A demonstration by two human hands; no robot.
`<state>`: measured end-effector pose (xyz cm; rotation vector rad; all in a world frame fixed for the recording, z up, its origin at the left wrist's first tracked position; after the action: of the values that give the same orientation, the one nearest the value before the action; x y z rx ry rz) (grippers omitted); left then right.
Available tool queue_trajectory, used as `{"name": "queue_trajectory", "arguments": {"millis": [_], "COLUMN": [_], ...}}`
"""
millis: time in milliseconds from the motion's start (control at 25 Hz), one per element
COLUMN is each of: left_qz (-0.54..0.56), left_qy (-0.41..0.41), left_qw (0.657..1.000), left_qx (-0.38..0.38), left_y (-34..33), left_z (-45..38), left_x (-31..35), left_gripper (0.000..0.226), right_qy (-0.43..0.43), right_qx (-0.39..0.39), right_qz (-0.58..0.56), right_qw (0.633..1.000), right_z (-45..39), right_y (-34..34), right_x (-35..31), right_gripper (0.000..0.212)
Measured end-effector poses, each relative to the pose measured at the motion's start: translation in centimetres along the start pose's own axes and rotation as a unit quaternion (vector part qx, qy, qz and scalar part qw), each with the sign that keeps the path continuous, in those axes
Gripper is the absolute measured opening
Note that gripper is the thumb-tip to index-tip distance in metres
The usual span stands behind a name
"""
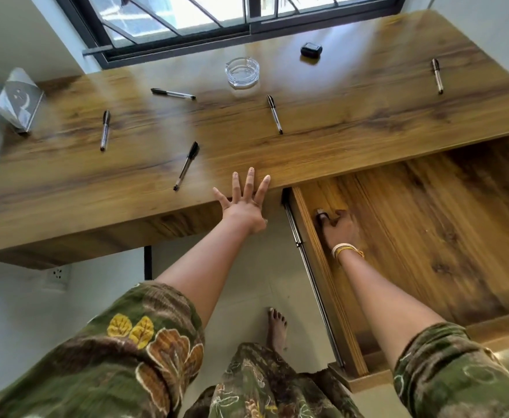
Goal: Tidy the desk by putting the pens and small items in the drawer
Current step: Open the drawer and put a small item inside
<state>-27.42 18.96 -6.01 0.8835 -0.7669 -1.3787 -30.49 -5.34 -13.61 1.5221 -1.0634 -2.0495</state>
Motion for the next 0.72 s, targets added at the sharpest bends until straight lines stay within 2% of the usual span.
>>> {"name": "queue_trajectory", "arguments": {"millis": [160, 280, 440, 640, 720], "left_qz": [0.007, 0.05, 0.129, 0.146, 0.14], "left_qy": [-0.018, -0.042, -0.064, -0.049, -0.035], "left_qw": [1.0, 0.998, 0.988, 0.975, 0.974], "left_qx": [-0.001, 0.01, 0.047, 0.16, 0.177], "left_y": [-0.1, 0.6, 1.9, 4.4, 5.6], "left_z": [1.6, 2.8, 4.3, 4.8, 3.7], "left_x": [-0.5, -1.0, -2.7, -7.0, -8.8], "left_gripper": [0.104, 0.097, 0.076, 0.069, 0.067], "right_qy": [-0.059, 0.046, 0.217, 0.27, 0.285], "right_qx": [0.044, 0.045, 0.02, -0.025, -0.03], "right_qz": [-0.05, 0.01, 0.079, 0.129, 0.133], "right_qw": [0.996, 0.998, 0.973, 0.954, 0.949], "right_z": [1.1, 2.6, 5.3, 6.0, 4.8], "right_y": [2.6, 3.7, 1.8, -1.1, -1.6], "right_x": [-0.9, -4.7, -11.3, -17.6, -19.7], "right_gripper": [0.033, 0.033, 0.034, 0.048, 0.049]}}
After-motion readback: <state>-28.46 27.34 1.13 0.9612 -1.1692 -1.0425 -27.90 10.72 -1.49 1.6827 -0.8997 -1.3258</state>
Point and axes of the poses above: each hand's wrist, its own z-axis away from the middle knuckle, its own y-axis out of the back of the hand, x = y × z, the point moved 6 cm from there along -z, towards the middle knuckle, and after that the axes turned 10 degrees about y, right-handed, at the moved point
